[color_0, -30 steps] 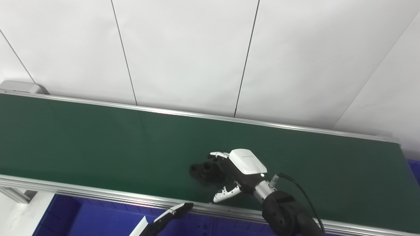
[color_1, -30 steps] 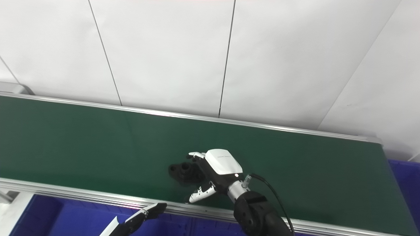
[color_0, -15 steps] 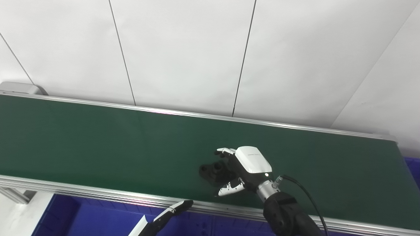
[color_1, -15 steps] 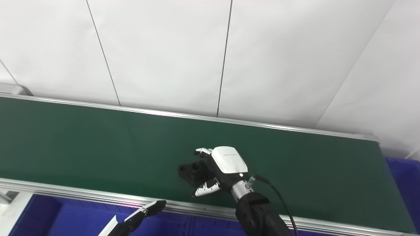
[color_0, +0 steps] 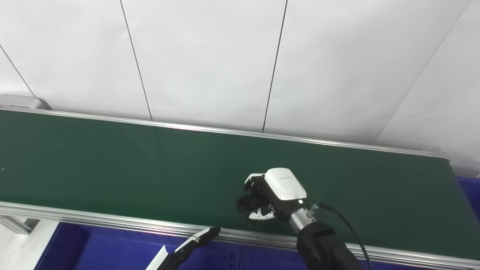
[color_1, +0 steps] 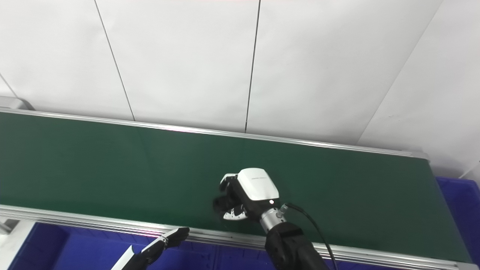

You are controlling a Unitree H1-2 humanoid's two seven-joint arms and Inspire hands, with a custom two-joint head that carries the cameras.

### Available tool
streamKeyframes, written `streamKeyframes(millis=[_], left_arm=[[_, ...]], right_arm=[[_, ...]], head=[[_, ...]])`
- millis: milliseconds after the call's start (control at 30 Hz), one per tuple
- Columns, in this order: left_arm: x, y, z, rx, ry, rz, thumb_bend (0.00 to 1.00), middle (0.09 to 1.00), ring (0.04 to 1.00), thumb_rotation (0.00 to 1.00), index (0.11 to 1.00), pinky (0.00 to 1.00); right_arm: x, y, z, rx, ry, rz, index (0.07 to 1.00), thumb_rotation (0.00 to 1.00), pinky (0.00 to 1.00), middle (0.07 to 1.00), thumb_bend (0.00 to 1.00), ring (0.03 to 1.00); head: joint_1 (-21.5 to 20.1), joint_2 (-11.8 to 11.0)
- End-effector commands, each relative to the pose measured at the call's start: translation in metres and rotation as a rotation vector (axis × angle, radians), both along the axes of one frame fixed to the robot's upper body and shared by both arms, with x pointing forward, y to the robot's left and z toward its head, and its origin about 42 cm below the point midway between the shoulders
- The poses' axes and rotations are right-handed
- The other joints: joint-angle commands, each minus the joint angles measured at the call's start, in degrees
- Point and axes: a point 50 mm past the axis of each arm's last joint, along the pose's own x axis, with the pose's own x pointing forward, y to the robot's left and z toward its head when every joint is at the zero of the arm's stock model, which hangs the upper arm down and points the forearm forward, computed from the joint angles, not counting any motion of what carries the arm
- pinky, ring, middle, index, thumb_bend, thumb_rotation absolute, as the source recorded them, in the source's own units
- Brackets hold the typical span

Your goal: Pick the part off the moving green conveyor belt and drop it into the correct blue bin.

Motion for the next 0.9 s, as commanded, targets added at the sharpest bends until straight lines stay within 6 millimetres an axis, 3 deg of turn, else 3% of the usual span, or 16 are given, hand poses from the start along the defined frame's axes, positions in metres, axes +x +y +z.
streamKeyframes(millis=[0,433,867], left_arm=[[0.001,0.000,0.011,-0.035,-0.049,-0.004,0.82,0.900,0.892,0.39,0.891,0.87],[0.003,0.002,0.010,-0.033,-0.050,0.000,0.82,0.894,0.889,0.40,0.885,0.87],[0.003,0.001,0.010,-0.025,-0.052,-0.003,0.81,0.895,0.884,0.39,0.883,0.86]], right_arm=[[-0.002,0.004,0.005,-0.021,0.000,0.053,0.492,0.00,0.24,0.476,0.53,0.313],[-0.006,0.001,0.018,-0.038,0.009,0.080,0.492,0.00,0.27,0.479,0.52,0.339],[-0.018,0.001,0.051,0.049,-0.098,0.103,0.492,0.00,0.28,0.481,0.53,0.355]], head=[[-0.16,0.21],[-0.07,-0.07],[0.28,-0.08]])
